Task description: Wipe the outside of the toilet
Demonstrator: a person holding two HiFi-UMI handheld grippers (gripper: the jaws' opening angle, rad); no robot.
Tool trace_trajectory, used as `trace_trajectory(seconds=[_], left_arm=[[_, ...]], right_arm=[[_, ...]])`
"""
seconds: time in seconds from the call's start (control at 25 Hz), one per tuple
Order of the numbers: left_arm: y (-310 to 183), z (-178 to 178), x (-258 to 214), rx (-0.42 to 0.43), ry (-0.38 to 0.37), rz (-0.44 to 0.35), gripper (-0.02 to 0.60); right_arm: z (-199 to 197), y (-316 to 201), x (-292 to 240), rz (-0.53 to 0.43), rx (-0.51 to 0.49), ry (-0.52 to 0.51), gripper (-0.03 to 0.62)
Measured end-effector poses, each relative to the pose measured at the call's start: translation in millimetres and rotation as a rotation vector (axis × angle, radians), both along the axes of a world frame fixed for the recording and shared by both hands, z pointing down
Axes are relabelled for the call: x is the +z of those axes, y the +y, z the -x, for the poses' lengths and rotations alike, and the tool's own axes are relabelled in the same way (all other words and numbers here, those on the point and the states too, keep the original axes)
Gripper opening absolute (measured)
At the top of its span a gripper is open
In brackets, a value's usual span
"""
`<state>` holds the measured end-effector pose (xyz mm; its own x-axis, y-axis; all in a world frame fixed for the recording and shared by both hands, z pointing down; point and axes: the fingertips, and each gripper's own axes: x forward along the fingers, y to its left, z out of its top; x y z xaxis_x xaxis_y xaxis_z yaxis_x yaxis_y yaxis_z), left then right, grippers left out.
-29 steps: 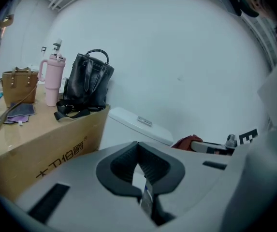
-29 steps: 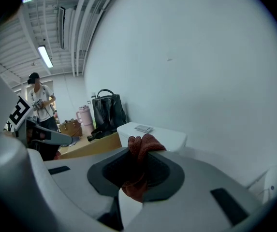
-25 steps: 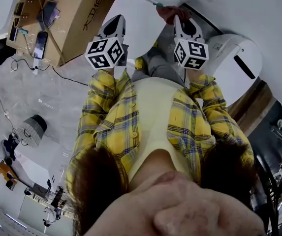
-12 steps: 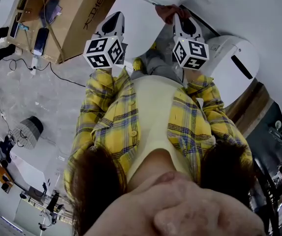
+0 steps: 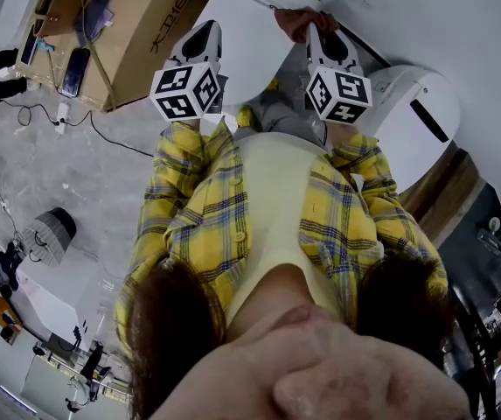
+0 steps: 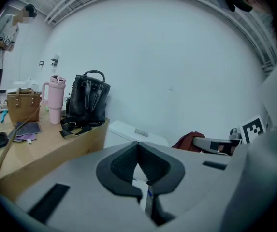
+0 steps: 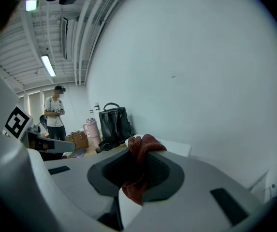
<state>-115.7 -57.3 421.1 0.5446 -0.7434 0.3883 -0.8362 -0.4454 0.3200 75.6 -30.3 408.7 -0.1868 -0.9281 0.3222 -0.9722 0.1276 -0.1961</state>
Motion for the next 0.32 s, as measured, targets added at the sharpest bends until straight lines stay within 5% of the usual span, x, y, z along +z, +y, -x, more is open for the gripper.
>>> trace_trajectory(seconds=[0.32], left_arm=[[-2.1,0.0,-8.7,0.002,0.019,-0.016,0.007]], right_arm=[[3.5,1.0,1.5,0.004,-0.001,-0.004,0.075]])
